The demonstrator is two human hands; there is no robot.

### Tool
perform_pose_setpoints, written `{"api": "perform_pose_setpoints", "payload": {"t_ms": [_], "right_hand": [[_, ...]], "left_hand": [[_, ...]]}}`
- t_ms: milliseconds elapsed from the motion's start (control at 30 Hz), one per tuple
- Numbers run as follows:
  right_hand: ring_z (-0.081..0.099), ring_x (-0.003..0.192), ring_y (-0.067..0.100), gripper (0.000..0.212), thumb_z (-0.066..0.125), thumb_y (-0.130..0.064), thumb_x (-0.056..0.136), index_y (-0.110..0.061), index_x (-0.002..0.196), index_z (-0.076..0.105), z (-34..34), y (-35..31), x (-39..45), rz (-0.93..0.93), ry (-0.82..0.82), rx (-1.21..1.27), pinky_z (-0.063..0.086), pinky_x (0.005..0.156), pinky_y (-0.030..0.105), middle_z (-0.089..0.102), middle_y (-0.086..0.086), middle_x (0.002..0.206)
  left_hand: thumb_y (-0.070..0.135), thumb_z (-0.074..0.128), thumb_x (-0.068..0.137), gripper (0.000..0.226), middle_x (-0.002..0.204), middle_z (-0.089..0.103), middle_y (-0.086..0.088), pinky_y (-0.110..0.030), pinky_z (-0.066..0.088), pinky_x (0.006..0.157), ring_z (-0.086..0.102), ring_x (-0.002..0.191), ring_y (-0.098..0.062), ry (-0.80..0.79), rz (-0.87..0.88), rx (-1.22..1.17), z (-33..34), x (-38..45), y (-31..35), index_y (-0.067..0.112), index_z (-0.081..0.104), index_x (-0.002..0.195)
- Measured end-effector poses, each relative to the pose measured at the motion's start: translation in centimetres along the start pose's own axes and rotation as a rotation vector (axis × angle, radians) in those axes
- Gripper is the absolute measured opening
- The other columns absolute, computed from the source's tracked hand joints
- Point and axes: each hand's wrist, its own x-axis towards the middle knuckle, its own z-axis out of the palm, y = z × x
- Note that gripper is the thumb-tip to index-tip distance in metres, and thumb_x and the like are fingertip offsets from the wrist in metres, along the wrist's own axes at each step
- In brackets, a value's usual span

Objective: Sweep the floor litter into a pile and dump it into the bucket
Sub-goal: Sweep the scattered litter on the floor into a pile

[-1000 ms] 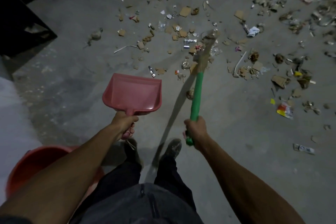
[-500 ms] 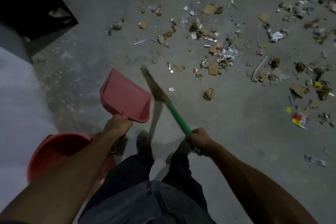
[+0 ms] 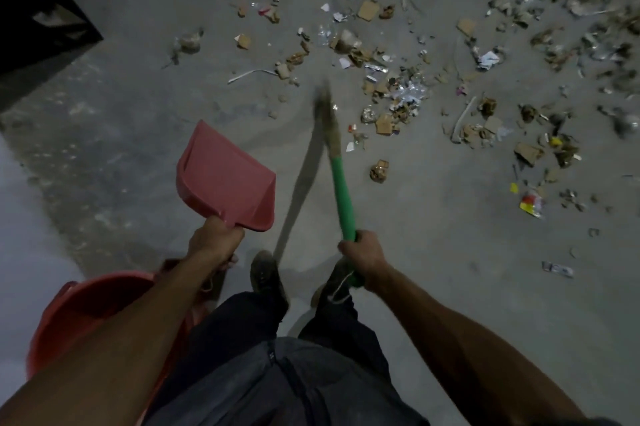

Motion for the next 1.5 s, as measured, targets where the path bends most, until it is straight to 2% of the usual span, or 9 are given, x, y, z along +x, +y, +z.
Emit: {"api": "perform_pose_setpoints", "payload": {"t_ms": [100,300,467,600,767,900,1133,1300,1500], "right_hand": [[0.066,0.070,0.025,0.031,0.064,-0.013,0.082,0.000,0.109,0.059,0.8,3.4,-1.3,0.070,-0.015,-0.058,0.057,0.057,0.035,0.067,0.018,0.094],[0.061,0.060,0.024,0.029,0.066,-0.014,0.088,0.001,0.108,0.052,-4.0,4.2,2.1,0.250,0.065,-0.082,0.050,0.045,0.028,0.061,0.017,0.090],[0.055,0.059,0.025,0.030,0.065,-0.003,0.087,0.007,0.111,0.049,-8.4,-0.5,6.9,0.169,0.188,0.089,0.041,0.034,0.019,0.056,0.024,0.099],[0.060,0.067,0.025,0.032,0.065,-0.008,0.088,0.005,0.114,0.051,-7.3,-3.4,7.2,0.094,0.261,0.228,0.051,0.047,0.028,0.062,0.022,0.101],[0.053,0.048,0.017,0.032,0.068,-0.015,0.090,0.003,0.109,0.050,-2.2,-4.9,1.9,-0.020,0.159,0.302,0.044,0.038,0.025,0.054,0.014,0.079],[0.055,0.048,0.021,0.023,0.066,-0.004,0.087,0.003,0.105,0.053,0.7,-6.0,-0.2,-0.122,0.037,0.195,0.046,0.043,0.028,0.056,0.011,0.071],[0.052,0.044,0.018,0.019,0.063,0.000,0.086,0.007,0.103,0.058,3.2,-12.0,1.9,-0.116,-0.222,0.044,0.042,0.039,0.022,0.055,0.012,0.071],[0.051,0.046,0.024,0.010,0.068,0.004,0.080,0.009,0.080,0.058,1.6,-17.9,7.8,-0.034,-0.160,0.089,0.044,0.042,0.026,0.057,0.018,0.068],[0.051,0.036,0.016,0.009,0.062,0.002,0.087,0.007,0.090,0.055,-5.1,-27.2,16.0,0.116,-0.071,0.459,0.043,0.035,0.020,0.054,0.014,0.059]], "left_hand": [[0.021,0.055,0.089,0.018,0.075,0.063,-0.013,-0.022,0.044,0.042,0.062,0.057,-0.023,-0.081,0.025,-0.030,0.0,0.6,0.9,0.005,0.057,0.099],[0.018,0.056,0.088,0.013,0.071,0.059,-0.013,-0.026,0.045,0.047,0.059,0.057,-0.026,-0.158,0.069,-0.046,0.9,1.5,1.8,0.008,0.056,0.098],[0.011,0.053,0.086,0.009,0.064,0.054,-0.013,-0.019,0.037,0.034,0.054,0.047,-0.024,-0.176,0.107,-0.050,1.3,1.4,2.1,0.004,0.056,0.091],[0.011,0.053,0.084,0.008,0.065,0.053,-0.013,-0.022,0.039,0.037,0.056,0.051,-0.025,-0.180,0.108,-0.084,0.6,1.7,2.1,0.005,0.057,0.089],[0.013,0.054,0.084,0.017,0.066,0.058,-0.012,-0.024,0.041,0.043,0.057,0.051,-0.024,-0.164,0.081,-0.084,-1.6,2.9,2.1,0.003,0.059,0.097],[0.012,0.055,0.086,0.017,0.073,0.062,-0.014,-0.024,0.041,0.043,0.057,0.053,-0.023,-0.096,0.055,-0.054,-4.2,3.5,2.3,0.005,0.056,0.101],[0.017,0.056,0.084,0.019,0.082,0.067,-0.016,-0.023,0.042,0.043,0.057,0.050,-0.024,0.009,-0.066,-0.097,-8.8,5.5,2.8,0.004,0.058,0.098],[0.011,0.057,0.084,0.017,0.068,0.059,-0.013,-0.024,0.042,0.044,0.052,0.046,-0.020,0.043,-0.148,-0.203,-10.6,8.1,4.8,-0.003,0.061,0.094],[0.015,0.059,0.087,0.020,0.075,0.058,-0.013,-0.024,0.040,0.046,0.053,0.052,-0.023,0.079,-0.224,-0.373,-11.8,11.0,9.4,-0.001,0.059,0.099]]}}
